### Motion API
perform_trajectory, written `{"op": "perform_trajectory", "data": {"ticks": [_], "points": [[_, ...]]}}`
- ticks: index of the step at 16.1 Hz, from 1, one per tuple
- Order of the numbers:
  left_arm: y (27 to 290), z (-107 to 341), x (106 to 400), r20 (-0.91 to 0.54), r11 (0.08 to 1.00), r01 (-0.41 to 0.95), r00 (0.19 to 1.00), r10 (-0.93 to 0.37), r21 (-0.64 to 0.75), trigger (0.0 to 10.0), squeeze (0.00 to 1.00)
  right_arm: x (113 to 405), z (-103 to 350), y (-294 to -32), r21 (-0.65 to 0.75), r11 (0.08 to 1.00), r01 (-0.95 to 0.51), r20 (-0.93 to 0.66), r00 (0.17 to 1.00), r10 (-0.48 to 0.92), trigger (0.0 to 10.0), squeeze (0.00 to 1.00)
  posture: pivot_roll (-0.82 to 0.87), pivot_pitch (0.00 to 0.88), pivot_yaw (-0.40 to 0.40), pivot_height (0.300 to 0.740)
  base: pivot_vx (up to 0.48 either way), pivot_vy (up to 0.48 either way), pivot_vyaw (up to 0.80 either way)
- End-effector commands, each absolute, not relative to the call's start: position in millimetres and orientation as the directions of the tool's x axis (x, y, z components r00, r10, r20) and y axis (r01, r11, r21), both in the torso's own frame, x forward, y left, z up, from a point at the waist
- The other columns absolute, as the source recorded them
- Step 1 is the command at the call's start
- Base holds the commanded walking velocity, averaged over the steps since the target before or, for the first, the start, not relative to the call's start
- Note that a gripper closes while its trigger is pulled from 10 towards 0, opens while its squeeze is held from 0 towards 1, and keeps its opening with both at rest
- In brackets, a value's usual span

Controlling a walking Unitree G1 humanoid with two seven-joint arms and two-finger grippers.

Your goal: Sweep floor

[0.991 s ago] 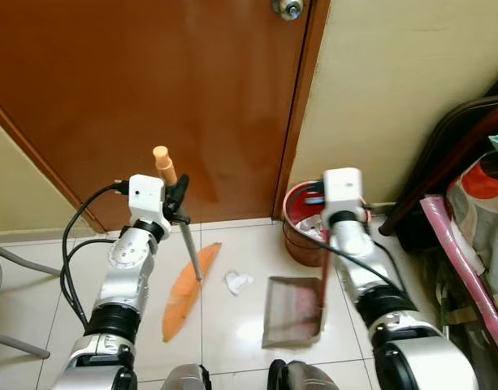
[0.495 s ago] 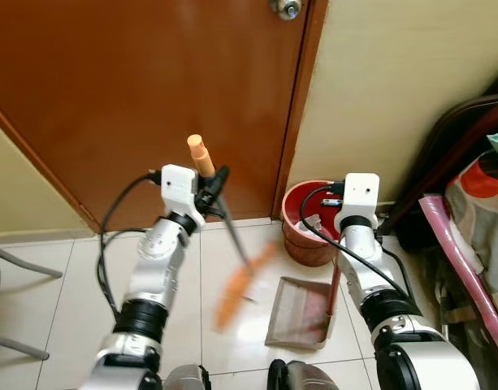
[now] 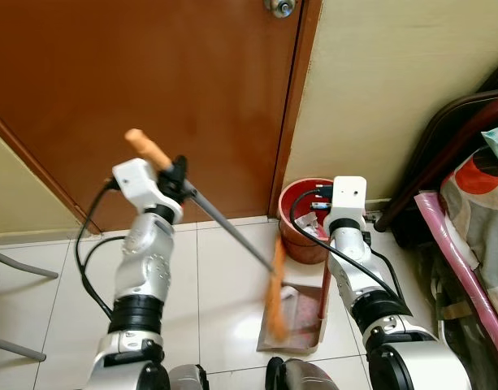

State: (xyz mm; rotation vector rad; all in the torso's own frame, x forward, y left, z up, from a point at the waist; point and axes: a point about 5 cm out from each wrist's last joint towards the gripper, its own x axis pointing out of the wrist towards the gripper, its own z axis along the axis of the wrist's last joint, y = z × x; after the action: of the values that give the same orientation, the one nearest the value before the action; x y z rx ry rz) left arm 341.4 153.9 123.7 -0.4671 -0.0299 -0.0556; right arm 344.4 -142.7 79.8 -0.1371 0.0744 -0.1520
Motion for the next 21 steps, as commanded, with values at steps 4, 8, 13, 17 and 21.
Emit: {"op": "perform_trajectory", "data": {"ticks": [4,8,13,17,21], "points": [[196,128,338,0.052,0.924,-0.011,0.998,0.033,-0.382,10.0,0.00,341,77,-149,-0.162,0.978,0.134,-0.065,0.987,-0.146,10.0,0.00,0.01,0.133,-0.018,0.740,0.000,0.000,0.00],[219,102,315,-0.015,0.990,0.016,1.000,-0.018,-0.138,10.0,0.00,336,85,-160,-0.185,0.976,0.113,-0.004,0.993,-0.116,10.0,0.00,0.00,0.153,-0.022,0.740,0.000,0.000,0.00],[207,89,299,-0.051,0.993,0.089,0.994,-0.093,-0.078,10.0,0.00,320,80,-173,-0.171,0.978,0.116,-0.005,0.993,-0.119,10.0,0.00,0.00,0.164,-0.029,0.740,0.000,0.000,0.00],[180,102,309,0.001,0.981,0.093,0.996,-0.094,-0.172,10.0,0.00,318,74,-150,-0.170,0.985,-0.004,-0.074,0.997,-0.008,10.0,0.00,0.00,0.139,-0.029,0.740,0.000,0.000,0.00],[182,127,329,0.052,0.927,-0.055,0.995,0.079,-0.371,10.0,0.00,321,70,-129,-0.146,0.985,-0.094,-0.122,0.990,0.077,10.0,0.00,0.01,0.117,-0.033,0.740,0.000,0.000,0.00]]}}
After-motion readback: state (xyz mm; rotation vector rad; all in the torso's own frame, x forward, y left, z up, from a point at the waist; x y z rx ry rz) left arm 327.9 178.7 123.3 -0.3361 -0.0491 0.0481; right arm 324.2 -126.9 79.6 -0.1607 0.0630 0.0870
